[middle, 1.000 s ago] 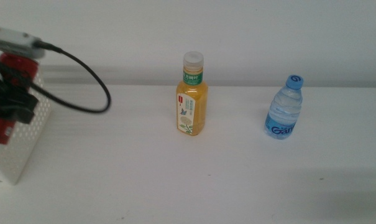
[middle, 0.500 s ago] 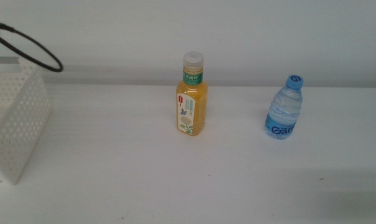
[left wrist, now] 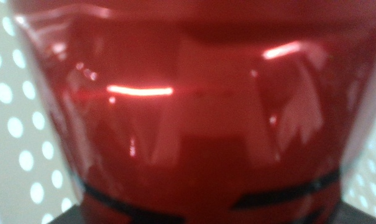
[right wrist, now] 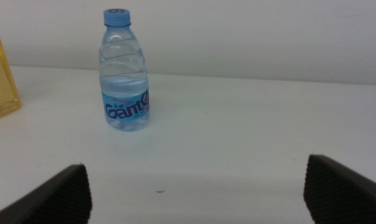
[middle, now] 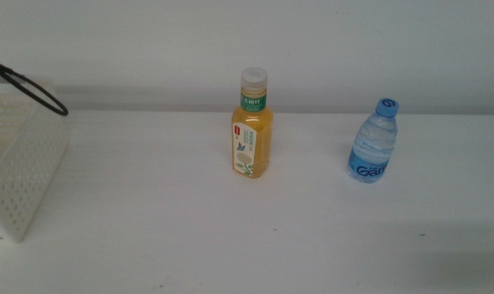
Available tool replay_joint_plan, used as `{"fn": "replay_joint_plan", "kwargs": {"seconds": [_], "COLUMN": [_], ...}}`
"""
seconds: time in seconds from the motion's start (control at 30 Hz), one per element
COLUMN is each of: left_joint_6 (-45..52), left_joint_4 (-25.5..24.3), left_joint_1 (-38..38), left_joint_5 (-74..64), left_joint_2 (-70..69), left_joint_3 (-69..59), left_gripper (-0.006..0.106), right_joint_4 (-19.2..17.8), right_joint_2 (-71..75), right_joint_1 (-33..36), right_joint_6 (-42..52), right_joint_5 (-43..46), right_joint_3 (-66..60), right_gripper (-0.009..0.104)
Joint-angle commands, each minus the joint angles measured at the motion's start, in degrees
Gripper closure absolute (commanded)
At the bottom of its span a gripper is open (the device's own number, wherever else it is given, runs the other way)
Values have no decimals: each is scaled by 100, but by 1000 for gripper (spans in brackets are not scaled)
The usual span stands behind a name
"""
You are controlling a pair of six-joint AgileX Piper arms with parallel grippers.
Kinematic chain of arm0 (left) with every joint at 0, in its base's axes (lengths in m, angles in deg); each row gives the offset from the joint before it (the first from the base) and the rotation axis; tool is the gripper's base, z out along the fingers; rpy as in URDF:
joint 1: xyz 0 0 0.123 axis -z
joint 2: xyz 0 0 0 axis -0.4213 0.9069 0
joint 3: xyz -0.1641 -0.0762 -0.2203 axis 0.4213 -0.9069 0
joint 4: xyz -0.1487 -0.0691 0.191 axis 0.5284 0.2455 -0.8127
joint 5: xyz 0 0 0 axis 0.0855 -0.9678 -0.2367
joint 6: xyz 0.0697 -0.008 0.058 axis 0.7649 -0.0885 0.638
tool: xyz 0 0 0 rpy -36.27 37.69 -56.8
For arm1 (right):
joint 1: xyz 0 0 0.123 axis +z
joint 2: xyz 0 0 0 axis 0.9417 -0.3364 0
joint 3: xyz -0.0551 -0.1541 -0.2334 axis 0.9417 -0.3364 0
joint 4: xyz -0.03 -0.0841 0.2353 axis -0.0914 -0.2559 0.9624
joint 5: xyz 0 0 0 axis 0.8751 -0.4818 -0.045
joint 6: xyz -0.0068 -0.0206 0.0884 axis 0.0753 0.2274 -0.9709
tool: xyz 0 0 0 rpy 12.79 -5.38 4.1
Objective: Use arms to grab the bottles and put them into the dustbin to the left of the table.
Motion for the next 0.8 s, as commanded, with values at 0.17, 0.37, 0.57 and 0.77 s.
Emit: {"fn": "replay_joint_plan", "kwargs": {"seconds": [0.17,0.37,0.57,0.77], "left_joint_6": [-129,-326,-731,-745], "left_joint_4": [-217,-445,-715,-700], "left_joint_1": [-16,-16,-16,-16], "left_joint_5": [409,667,818,828], "left_joint_2": [283,457,584,609], "left_joint_3": [96,96,96,96], "left_gripper": [102,97,82,48], "right_joint_4": [-59,-59,-59,-59], "right_joint_2": [229,229,229,229], "right_joint_1": [-26,-26,-26,-26], "right_joint_6": [50,50,50,50], "right_joint_5": [53,53,53,53], "right_joint_3": [-247,-247,-247,-247], "right_gripper": [5,5,5,5]}}
